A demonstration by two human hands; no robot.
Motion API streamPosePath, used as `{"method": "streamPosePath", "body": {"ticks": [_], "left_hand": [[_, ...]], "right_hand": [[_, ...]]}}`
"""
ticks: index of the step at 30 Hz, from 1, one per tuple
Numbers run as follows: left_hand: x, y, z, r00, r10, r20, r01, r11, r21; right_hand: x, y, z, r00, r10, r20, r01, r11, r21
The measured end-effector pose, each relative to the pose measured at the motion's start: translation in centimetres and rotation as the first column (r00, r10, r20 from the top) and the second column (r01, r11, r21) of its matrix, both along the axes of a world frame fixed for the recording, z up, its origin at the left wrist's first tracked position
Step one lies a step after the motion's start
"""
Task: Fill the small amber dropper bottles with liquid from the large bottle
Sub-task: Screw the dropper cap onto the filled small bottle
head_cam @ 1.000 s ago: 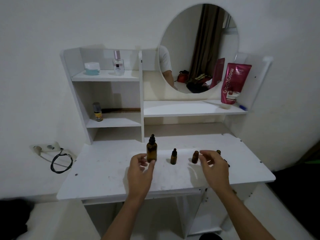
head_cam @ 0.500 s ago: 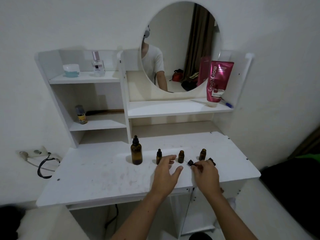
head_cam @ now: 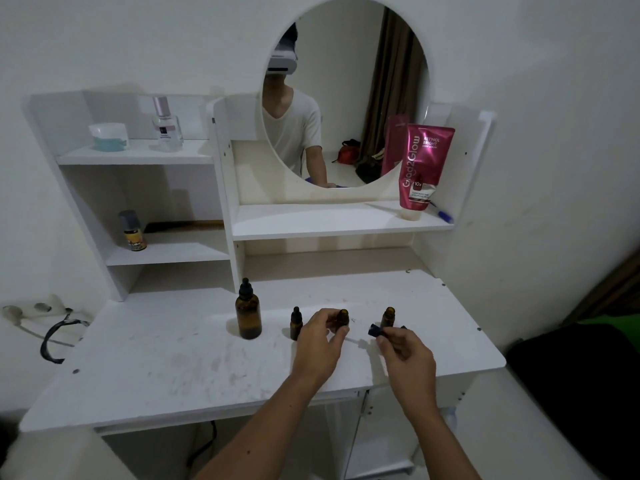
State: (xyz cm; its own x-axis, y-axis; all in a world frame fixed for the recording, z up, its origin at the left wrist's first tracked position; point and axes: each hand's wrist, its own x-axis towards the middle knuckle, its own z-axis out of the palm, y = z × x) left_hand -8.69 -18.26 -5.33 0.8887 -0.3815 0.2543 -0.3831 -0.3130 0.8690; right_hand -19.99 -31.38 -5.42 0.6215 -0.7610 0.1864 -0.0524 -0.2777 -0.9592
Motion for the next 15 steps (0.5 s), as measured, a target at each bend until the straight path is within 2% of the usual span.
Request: {"method": "streamPosePath", "body": {"ticks": [4, 8, 12, 15], "left_hand": [[0.3, 0.2, -0.1, 1.000, -0.010, -0.003, 0.010, 1.000, 0.003], [0.4, 0.3, -0.4, 1.000, -0.026, 0.001, 0.026, 1.000, -0.003], [0.6, 0.2, -0.6, 0.999, -0.036, -0.001, 0.036, 0.999, -0.013], [0.5, 0.2, -0.6, 0.999, -0.045, -0.001, 0.045, 0.999, -0.024]], "right_hand": [[0.7, -0.2, 1.7, 0.995, 0.024, 0.096, -0.028, 0.999, 0.044], [2.0, -0.8, 3.7, 0.988, 0.074, 0.135, -0.072, 0.997, -0.020], [2.8, -1.3, 4.5, 0.986, 0.149, 0.070, -0.130, 0.966, -0.224], [3.2, -1.6, 4.7, 0.983, 0.184, 0.003, -0.163, 0.880, -0.445]]}}
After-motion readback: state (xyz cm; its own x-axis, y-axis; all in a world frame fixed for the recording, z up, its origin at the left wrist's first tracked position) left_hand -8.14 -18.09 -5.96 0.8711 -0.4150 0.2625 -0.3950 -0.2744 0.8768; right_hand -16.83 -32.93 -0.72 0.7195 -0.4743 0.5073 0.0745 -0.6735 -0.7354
